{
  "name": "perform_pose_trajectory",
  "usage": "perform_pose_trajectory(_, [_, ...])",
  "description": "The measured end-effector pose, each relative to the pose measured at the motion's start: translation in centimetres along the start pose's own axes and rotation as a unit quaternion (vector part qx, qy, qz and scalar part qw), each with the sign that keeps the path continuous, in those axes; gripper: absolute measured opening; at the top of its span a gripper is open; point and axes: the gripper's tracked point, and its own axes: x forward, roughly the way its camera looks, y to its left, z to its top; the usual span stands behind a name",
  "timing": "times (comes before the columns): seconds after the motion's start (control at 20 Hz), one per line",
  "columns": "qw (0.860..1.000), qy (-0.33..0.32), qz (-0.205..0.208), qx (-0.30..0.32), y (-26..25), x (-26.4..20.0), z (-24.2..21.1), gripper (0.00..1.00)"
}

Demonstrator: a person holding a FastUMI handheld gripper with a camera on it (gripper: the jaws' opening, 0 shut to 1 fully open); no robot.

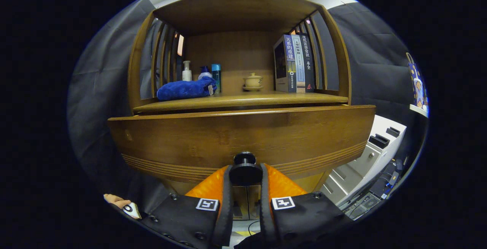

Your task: Pull open the drawer, take out the items inside it, and place them on the countertop above the cabinet.

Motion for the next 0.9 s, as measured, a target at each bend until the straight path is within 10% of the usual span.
perform_pose_trajectory(0.9, [1.000, 0.020, -0.005, -0.010, -0.2, -9.4, -3.2, 0.38])
